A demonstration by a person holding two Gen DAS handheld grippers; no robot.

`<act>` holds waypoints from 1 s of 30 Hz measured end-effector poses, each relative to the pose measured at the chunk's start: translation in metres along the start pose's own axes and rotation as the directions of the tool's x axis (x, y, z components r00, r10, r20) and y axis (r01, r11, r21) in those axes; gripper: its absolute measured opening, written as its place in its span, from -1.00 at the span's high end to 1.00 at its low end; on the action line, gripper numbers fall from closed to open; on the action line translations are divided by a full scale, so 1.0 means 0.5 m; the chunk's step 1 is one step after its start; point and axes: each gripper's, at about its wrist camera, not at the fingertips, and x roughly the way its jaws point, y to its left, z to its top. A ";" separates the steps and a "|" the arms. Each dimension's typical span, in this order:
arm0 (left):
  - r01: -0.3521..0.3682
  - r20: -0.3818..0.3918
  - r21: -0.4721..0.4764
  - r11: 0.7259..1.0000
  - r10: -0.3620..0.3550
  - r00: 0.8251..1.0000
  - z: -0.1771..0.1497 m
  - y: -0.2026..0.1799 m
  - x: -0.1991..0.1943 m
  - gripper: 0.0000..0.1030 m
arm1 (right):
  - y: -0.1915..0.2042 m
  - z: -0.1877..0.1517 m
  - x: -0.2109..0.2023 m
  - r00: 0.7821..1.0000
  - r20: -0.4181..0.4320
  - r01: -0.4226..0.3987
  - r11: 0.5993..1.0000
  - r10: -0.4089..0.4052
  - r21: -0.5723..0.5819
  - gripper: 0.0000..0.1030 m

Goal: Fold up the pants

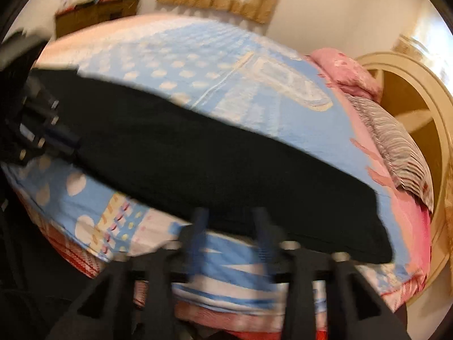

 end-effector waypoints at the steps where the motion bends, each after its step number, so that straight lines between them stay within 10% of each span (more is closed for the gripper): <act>1: -0.002 0.009 0.019 1.000 0.002 1.000 -0.003 -0.005 -0.009 0.73 | -0.039 0.000 -0.017 1.000 0.022 -0.005 0.998 0.004 0.057 0.14; 7: -0.111 0.089 0.101 0.989 0.102 0.991 -0.026 -0.011 -0.067 0.23 | -0.267 -0.002 -0.038 0.996 0.074 0.018 0.908 -0.054 0.420 0.14; 13: -0.178 0.127 -0.019 0.984 0.179 0.976 -0.028 0.048 -0.070 -0.11 | -0.426 -0.020 0.080 1.000 -0.011 -0.008 0.749 0.020 0.662 0.14; 15: -0.165 0.109 -0.041 0.986 0.168 0.980 -0.032 0.060 -0.053 -0.11 | -0.439 -0.021 0.123 0.996 -0.010 -0.053 0.716 0.084 0.696 0.50; 16: -0.164 0.097 -0.041 0.986 0.167 0.981 -0.037 0.061 -0.045 -0.11 | -0.437 -0.020 0.126 0.997 -0.013 -0.049 0.718 0.081 0.695 0.95; 27: -0.195 0.023 0.078 0.978 0.194 0.981 -0.085 -0.003 -0.011 -0.48 | -0.418 0.003 0.155 0.996 -0.080 0.019 0.791 0.038 0.611 0.94; 30: -0.232 0.060 0.027 0.972 0.230 0.971 -0.090 0.013 -0.049 -0.48 | -0.409 0.001 0.117 0.994 -0.093 0.096 0.800 -0.051 0.593 0.65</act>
